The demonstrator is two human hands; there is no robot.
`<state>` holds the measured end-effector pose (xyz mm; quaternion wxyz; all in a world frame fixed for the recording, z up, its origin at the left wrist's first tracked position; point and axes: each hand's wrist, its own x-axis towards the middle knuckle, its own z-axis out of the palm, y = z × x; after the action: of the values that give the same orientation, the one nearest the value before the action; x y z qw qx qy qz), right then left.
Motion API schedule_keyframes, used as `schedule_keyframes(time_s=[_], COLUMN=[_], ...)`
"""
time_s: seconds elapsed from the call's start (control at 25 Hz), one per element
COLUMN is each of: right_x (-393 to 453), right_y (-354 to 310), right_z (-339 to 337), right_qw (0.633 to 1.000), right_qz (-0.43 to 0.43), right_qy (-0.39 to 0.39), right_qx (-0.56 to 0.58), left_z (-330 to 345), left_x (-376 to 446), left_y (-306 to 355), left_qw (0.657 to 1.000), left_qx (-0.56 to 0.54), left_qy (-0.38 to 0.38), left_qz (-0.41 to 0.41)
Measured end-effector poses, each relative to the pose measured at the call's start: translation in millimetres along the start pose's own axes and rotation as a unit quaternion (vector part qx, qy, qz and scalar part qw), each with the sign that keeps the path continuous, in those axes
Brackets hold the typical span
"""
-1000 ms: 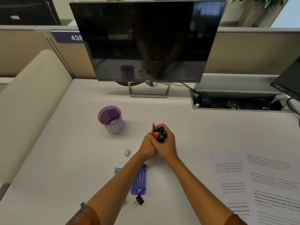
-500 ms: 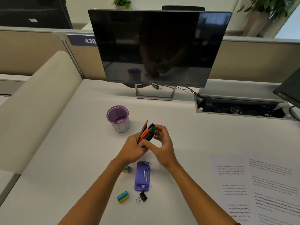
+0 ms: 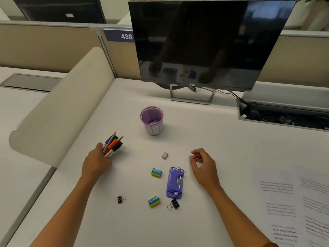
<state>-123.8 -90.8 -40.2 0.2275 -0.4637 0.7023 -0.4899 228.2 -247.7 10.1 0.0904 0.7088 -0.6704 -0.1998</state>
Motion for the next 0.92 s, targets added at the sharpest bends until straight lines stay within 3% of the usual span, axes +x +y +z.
schedule_keyframes(time_s=[0.2, 0.64, 0.92], right_x=[-1, -2, -2], right_y=[4, 1, -2], right_z=[3, 2, 2], right_qw=[0.999, 0.996, 0.995], right_qz=[-0.017, -0.024, -0.029], right_qy=[0.001, -0.007, -0.01], right_qx=[-0.036, -0.082, -0.092], left_z=[-21, -17, -10], left_x=[12, 20, 16], left_y=[-42, -55, -55], left_qw=[0.997, 0.99, 0.99], left_qx=[0.017, 0.104, 0.092], left_qy=[0.056, 0.095, 0.106], left_qz=[-0.042, -0.015, -0.003])
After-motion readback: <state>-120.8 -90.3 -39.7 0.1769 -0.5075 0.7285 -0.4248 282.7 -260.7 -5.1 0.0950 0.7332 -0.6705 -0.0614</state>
